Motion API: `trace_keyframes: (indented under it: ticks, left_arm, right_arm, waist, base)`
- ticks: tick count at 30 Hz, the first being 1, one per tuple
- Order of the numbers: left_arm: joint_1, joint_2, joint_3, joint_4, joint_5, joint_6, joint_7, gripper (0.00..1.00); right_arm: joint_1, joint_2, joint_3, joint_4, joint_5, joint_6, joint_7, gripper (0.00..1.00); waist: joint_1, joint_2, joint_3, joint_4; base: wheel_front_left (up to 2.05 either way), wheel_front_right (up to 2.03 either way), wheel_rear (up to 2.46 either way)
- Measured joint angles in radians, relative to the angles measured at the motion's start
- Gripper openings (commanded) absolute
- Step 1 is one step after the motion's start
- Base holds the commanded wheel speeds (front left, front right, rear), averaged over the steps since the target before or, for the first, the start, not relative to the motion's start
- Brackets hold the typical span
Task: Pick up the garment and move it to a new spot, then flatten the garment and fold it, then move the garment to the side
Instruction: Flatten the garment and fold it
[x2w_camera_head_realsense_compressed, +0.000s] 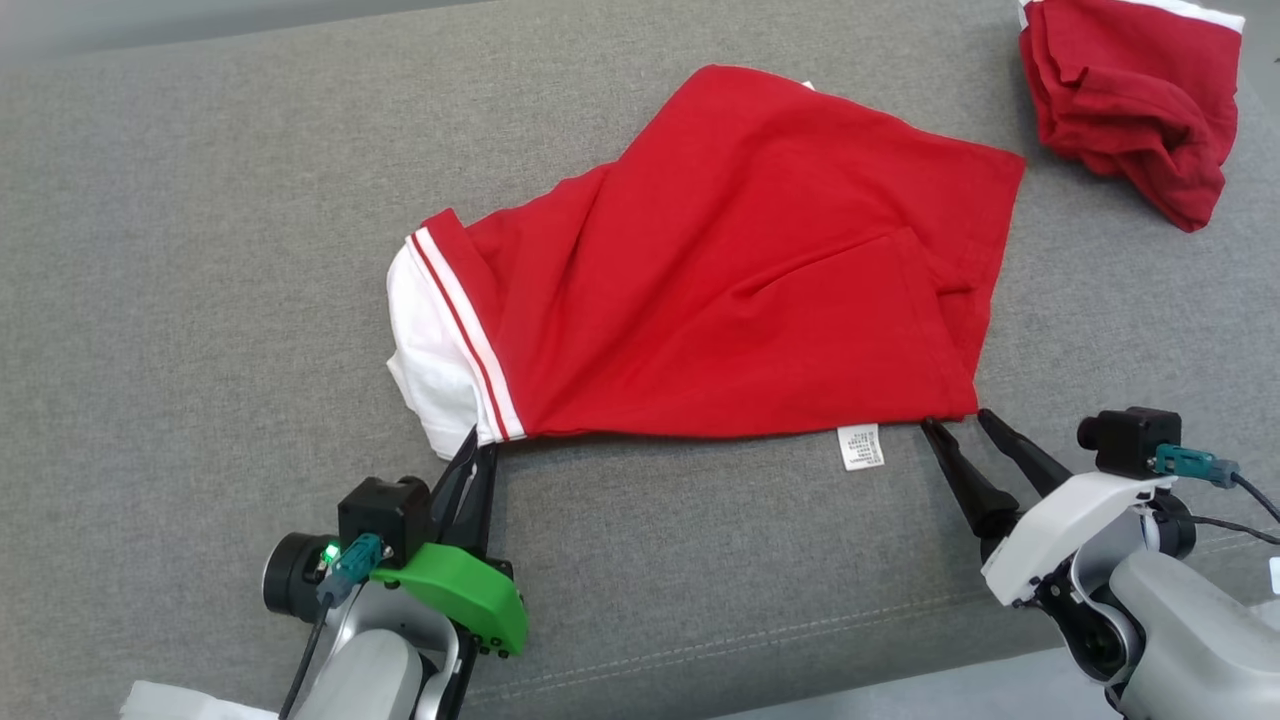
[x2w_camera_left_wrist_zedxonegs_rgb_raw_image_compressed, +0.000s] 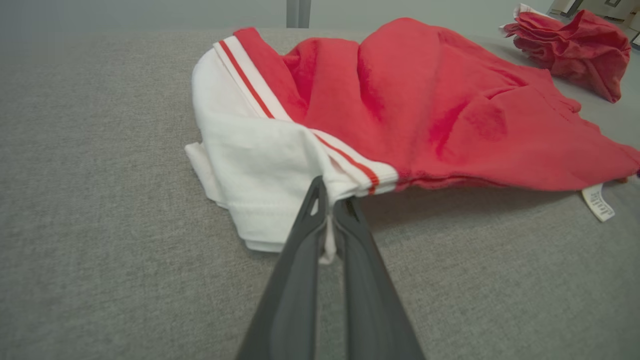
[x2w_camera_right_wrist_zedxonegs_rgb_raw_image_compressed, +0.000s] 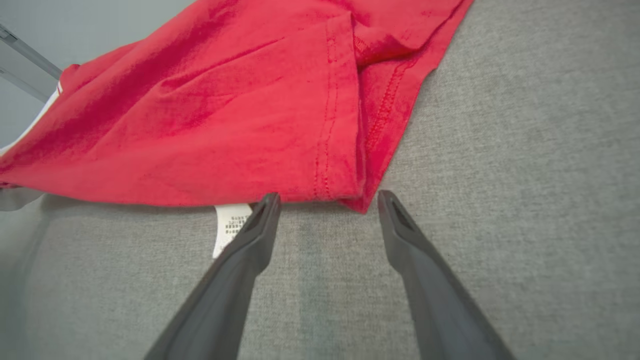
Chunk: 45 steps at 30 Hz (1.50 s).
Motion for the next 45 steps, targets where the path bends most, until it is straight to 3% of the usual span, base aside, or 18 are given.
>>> trace_keyframes:
  ticks: [7, 12, 16, 23, 25, 26, 27, 29, 31, 38, 45]
  left_arm:
    - [0.006, 0.0, -0.003, 0.002, -0.001, 0.007, 0.0, 0.0]
    - [0.006, 0.0, -0.015, 0.006, -0.001, 0.007, 0.0, 0.0]
    - [0.006, 0.0, -0.021, 0.014, -0.001, 0.007, -0.005, 0.0]
    - [0.006, 0.0, -0.015, 0.019, -0.004, 0.011, -0.006, 0.0]
    - [0.006, 0.0, -0.015, 0.02, -0.005, 0.011, -0.006, 0.0]
    - [0.006, 0.0, -0.015, 0.021, -0.005, 0.011, -0.006, 0.0]
    - [0.006, 0.0, -0.015, 0.021, -0.005, 0.012, -0.006, 0.0]
    - [0.007, 0.0, -0.016, 0.022, -0.005, 0.012, -0.006, 0.0]
    - [0.007, 0.0, -0.016, 0.023, -0.005, 0.012, -0.006, 0.0]
    - [0.004, -0.001, 0.026, -0.031, -0.005, 0.018, -0.006, 0.0]
    - [-0.074, 0.008, 0.16, -0.254, 0.022, 0.038, -0.006, 0.0]
  right_arm:
    - [-0.003, 0.009, 0.0, -0.019, -0.054, 0.0, -0.001, 1.0]
    - [-0.024, -0.008, 0.006, -0.022, -0.154, -0.007, -0.001, 1.0]
    - [-0.042, -0.03, 0.019, -0.018, -0.234, -0.042, -0.001, 1.0]
    - [-0.043, -0.012, 0.031, -0.008, -0.242, -0.047, -0.001, 1.0]
    - [-0.043, -0.007, 0.034, 0.0, -0.242, -0.046, -0.001, 0.78]
    - [-0.043, -0.004, 0.035, 0.004, -0.242, -0.046, -0.001, 0.55]
    - [-0.043, -0.002, 0.036, 0.007, -0.242, -0.045, -0.001, 0.42]
    - [-0.043, 0.003, 0.037, 0.01, -0.242, -0.041, -0.001, 0.31]
    - [-0.043, 0.009, 0.033, 0.004, -0.245, -0.038, -0.001, 0.0]
    - [-0.057, 0.036, -0.075, -0.095, -0.235, -0.035, -0.001, 0.0]
    - [-0.107, 0.055, -0.287, -0.318, -0.188, -0.021, -0.005, 0.0]
  waist:
    - [0.0, 0.0, 0.014, -0.014]
    - [0.0, 0.0001, 0.018, -0.003]
    - [0.0, 0.0001, 0.019, 0.01]
    - [0.0, 0.0001, 0.016, 0.021]
    - [0.0, 0.0, 0.014, 0.022]
    - [0.0, 0.0, 0.013, 0.022]
    - [0.0, 0.0001, 0.012, 0.022]
    - [0.0, 0.0, 0.009, 0.022]
    - [0.0, 0.0001, 0.007, 0.021]
    - [0.0, 0.0, -0.007, 0.013]
    - [0.0, 0.0, -0.037, -0.004]
  base:
    - [0.0, 0.0, 0.0]
    - [0.0, 0.0, 0.0]
    - [0.0, 0.0, 0.0]
    - [0.0, 0.0, 0.0]
    - [0.0, 0.0, 0.0]
    - [0.0, 0.0, 0.0]
    - [0.0, 0.0, 0.0]
    - [0.0, 0.0, 0.0]
    - [0.0, 0.0, 0.0]
    - [0.0, 0.0, 0.0]
    - [0.0, 0.0, 0.0]
